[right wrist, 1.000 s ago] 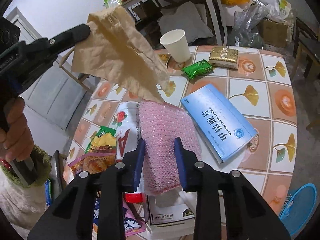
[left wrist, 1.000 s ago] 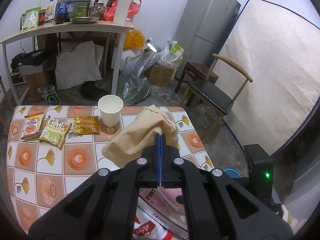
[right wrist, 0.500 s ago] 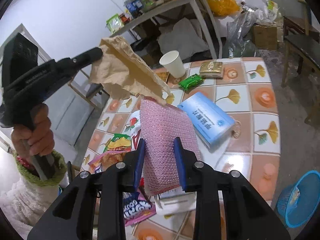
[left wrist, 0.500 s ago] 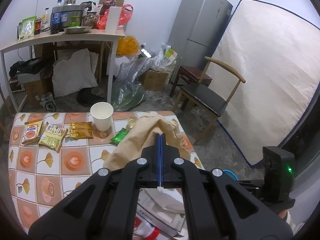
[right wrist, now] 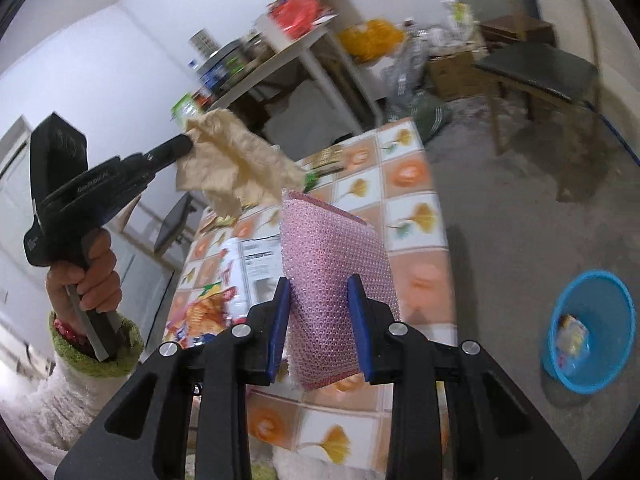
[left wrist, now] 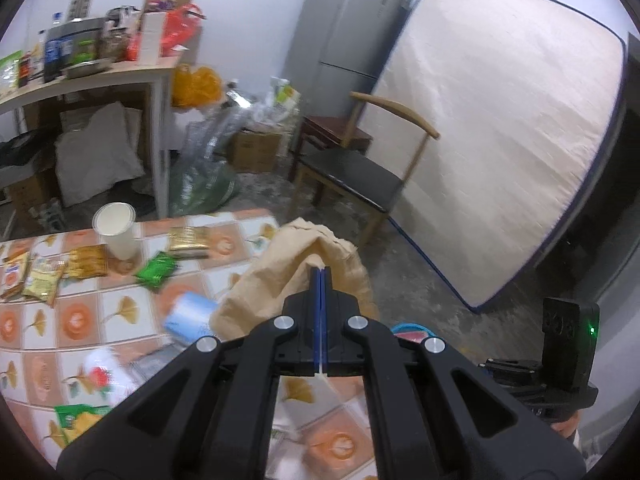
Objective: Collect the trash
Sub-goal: 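Carry the brown paper and pink sponge over the blue wastebasket, then open both tools to drop the paper and sponge into the wastebasket, then move both tools back over the table toward the blue box, then grasp the blue medicine box with the right tool while the left tool grasps the white cloth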
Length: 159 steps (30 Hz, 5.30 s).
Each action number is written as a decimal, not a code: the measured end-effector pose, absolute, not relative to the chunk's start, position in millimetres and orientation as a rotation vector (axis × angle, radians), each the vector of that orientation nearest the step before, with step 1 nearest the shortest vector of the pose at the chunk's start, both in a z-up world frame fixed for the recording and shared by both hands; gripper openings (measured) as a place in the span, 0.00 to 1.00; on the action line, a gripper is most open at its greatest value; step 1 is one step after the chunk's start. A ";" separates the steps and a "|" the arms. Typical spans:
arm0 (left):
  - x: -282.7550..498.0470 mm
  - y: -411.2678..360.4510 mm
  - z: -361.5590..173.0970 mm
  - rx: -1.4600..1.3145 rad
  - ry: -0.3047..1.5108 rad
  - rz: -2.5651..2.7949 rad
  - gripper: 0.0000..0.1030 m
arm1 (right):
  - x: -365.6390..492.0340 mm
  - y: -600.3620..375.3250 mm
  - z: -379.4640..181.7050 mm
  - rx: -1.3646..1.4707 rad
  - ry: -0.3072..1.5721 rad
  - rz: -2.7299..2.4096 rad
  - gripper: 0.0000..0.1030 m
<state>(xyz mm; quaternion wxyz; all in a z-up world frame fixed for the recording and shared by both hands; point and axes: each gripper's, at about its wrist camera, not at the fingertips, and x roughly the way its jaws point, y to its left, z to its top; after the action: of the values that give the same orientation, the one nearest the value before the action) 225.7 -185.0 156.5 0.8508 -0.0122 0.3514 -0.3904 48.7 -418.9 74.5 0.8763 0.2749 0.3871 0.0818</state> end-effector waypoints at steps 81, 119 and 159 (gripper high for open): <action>96.7 -332.8 56.4 0.078 0.909 -0.999 0.76 | -77.5 -565.3 -3.0 0.783 0.793 -0.263 0.78; 224.1 -132.9 14.6 0.012 1.068 -0.610 0.36 | 249.1 -319.7 30.0 0.182 1.018 0.281 0.83; 255.5 -152.7 -21.7 0.143 1.099 -0.520 0.04 | 333.1 -269.8 -38.3 0.008 1.197 0.392 0.83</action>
<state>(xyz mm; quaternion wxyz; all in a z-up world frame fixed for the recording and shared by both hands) 255.5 -152.7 -21.7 0.8185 0.0669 0.5159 -0.2439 333.1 -269.8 -38.3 0.8081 0.0038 0.5597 0.1835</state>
